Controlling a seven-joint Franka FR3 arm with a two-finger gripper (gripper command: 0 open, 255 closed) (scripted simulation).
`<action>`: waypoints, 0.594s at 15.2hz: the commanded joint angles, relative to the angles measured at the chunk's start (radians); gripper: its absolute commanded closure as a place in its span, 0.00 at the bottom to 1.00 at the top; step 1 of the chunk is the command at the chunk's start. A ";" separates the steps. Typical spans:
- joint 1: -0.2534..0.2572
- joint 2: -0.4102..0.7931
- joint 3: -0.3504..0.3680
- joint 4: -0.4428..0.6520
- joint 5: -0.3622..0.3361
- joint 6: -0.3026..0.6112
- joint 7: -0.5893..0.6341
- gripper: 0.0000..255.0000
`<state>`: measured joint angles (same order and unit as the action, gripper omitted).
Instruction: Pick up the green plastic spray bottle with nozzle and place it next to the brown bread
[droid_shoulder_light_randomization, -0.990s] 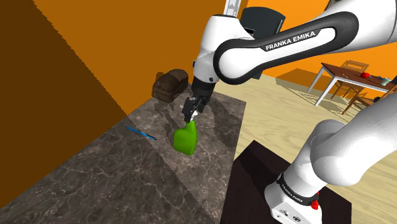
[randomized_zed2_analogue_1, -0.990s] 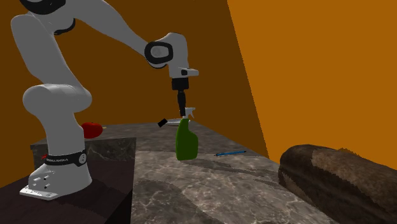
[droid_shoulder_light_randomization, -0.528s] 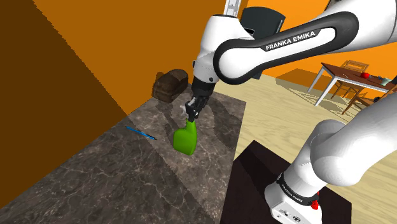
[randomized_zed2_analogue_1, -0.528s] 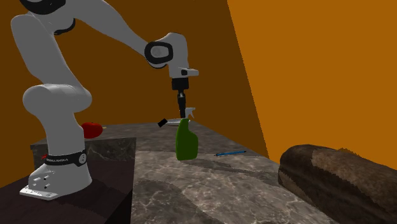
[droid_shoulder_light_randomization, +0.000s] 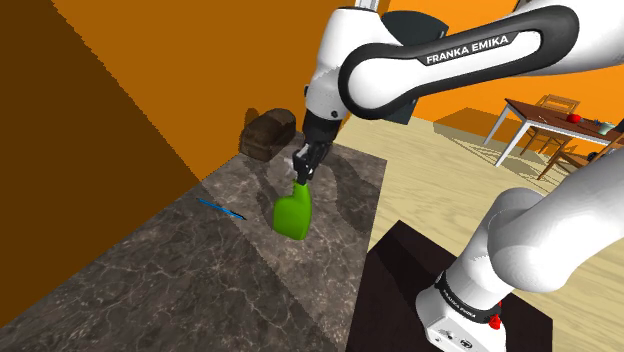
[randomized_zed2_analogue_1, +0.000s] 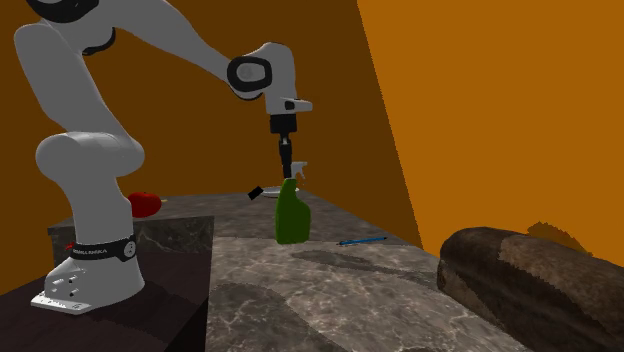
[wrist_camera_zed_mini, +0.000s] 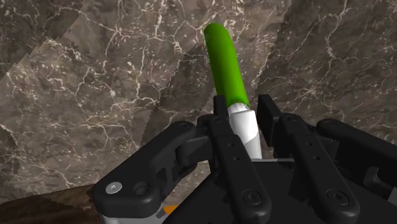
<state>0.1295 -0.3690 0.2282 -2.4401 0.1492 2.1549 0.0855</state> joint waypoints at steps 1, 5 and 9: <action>0.000 -0.010 -0.003 0.017 -0.001 -0.027 0.000 1.00; -0.001 -0.027 -0.007 0.057 -0.003 -0.085 0.002 1.00; -0.003 -0.040 -0.012 0.101 -0.006 -0.141 0.004 1.00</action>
<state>0.1269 -0.4046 0.2174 -2.3492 0.1436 2.0285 0.0890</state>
